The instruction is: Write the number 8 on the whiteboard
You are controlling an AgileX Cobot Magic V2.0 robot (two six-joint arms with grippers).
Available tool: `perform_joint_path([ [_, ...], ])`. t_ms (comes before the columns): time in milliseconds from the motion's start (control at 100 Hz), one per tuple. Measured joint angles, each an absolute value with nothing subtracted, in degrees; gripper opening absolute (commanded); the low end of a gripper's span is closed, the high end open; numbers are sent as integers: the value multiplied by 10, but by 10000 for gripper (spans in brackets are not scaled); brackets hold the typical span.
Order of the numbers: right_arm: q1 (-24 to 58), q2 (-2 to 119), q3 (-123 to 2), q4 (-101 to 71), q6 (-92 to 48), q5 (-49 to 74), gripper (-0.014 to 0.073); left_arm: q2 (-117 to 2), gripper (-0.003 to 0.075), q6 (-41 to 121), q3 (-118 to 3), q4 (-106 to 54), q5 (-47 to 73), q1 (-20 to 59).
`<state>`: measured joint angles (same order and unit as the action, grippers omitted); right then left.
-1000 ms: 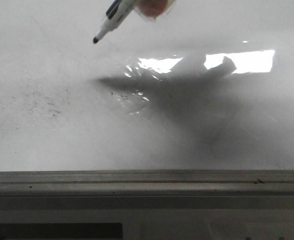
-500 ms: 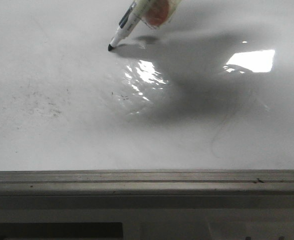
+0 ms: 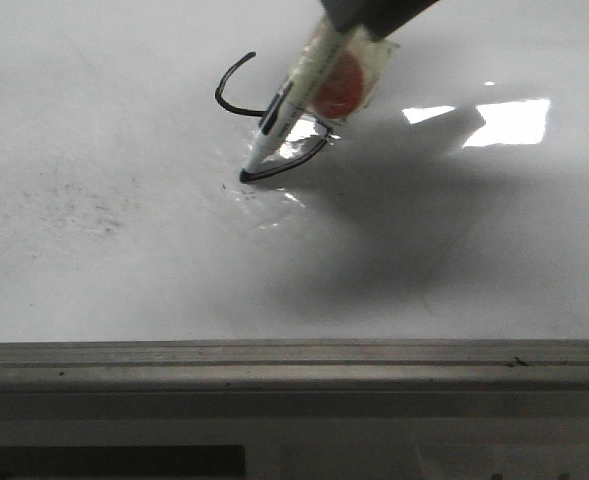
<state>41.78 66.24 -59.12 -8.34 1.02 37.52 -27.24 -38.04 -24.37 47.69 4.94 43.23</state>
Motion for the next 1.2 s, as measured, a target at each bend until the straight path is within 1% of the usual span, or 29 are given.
perform_joint_path([
  [190, 418, 649, -606, -19, 40, 369, -63, -272, 427, -380, -244, 477, 49, 432],
  [460, 421, 658, -608, 5, 44, 291, -63, -272, 427, -380, -244, 477, 49, 432],
  [670, 448, 646, -608, 5, 44, 302, -63, -272, 427, -380, -242, 477, 44, 432],
  [770, 466, 629, -607, -5, 44, 317, -63, -276, 417, -380, -227, 477, -7, 432],
  [880, 488, 630, -605, -10, 44, 344, -63, -308, 406, -380, -200, 481, -83, 432],
  [1040, 517, 657, -601, -11, 44, 377, -63, -400, 406, -380, -189, 488, -127, 432],
  [1200, 534, 676, -600, -12, 54, 382, -63, -484, 406, -380, -189, 511, -172, 432],
])
